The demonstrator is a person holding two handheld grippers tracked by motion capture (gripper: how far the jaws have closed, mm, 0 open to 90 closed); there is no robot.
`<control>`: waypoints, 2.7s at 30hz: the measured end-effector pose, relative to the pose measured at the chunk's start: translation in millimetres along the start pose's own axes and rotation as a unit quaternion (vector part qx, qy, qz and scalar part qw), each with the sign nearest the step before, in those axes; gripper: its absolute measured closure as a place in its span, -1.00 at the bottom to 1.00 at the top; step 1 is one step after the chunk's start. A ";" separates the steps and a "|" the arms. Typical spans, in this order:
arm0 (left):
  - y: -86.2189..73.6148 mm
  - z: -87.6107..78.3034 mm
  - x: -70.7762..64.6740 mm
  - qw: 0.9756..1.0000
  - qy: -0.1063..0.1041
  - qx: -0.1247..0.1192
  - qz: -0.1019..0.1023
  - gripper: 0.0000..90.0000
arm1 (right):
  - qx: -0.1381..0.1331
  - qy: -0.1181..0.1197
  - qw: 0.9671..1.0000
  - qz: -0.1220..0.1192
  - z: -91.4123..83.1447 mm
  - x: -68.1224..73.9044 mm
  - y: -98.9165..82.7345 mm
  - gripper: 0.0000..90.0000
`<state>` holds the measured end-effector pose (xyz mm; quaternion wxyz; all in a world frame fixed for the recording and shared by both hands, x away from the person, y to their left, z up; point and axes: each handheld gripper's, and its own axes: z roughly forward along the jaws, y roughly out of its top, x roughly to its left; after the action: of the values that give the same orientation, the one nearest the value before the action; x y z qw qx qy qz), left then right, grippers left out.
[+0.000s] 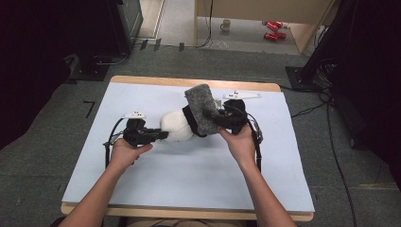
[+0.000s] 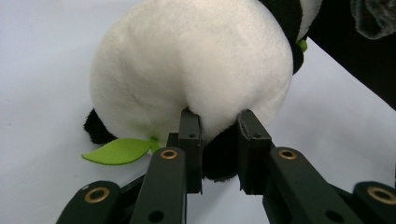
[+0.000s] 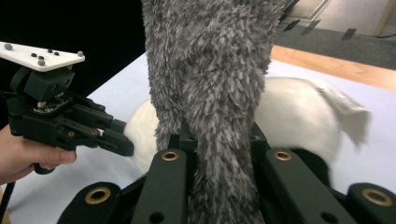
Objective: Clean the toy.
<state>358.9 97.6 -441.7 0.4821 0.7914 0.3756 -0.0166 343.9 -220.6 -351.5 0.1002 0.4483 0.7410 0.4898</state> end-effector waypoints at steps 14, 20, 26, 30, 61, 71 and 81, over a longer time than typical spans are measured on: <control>-5.4 9.3 -18.1 1.000 0.004 -0.002 0.008 0.66 | 0.105 0.058 0.992 -0.044 66.4 40.3 -30.3 0.72; -4.5 6.6 -9.9 1.000 0.002 0.000 -0.004 0.67 | 0.088 0.006 0.996 -0.023 48.2 11.2 -27.7 0.73; -0.4 5.9 -7.2 1.000 -0.001 -0.002 -0.001 0.67 | 0.073 0.003 0.997 0.006 26.5 -19.6 -29.2 0.73; 1.2 3.0 -0.4 1.000 -0.002 -0.005 -0.011 0.67 | 0.065 -0.010 0.998 0.020 14.4 -32.9 -29.3 0.73; 12.9 0.0 -22.5 0.998 -0.036 -0.020 0.040 0.68 | 0.007 -0.016 1.000 -0.004 3.8 -3.3 -4.0 0.70; 4.4 25.1 -28.5 0.998 -0.031 -0.007 0.047 0.54 | 0.049 -0.057 0.997 0.005 19.5 -30.9 -22.8 0.71; 2.0 18.8 -26.6 0.997 -0.040 -0.025 0.059 0.09 | 0.044 -0.066 0.997 0.019 12.6 -43.4 -28.7 0.71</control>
<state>347.3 67.1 -439.9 0.5168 0.7985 0.3086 -0.0104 360.2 -249.1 -393.8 0.1198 0.4976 0.7453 0.4274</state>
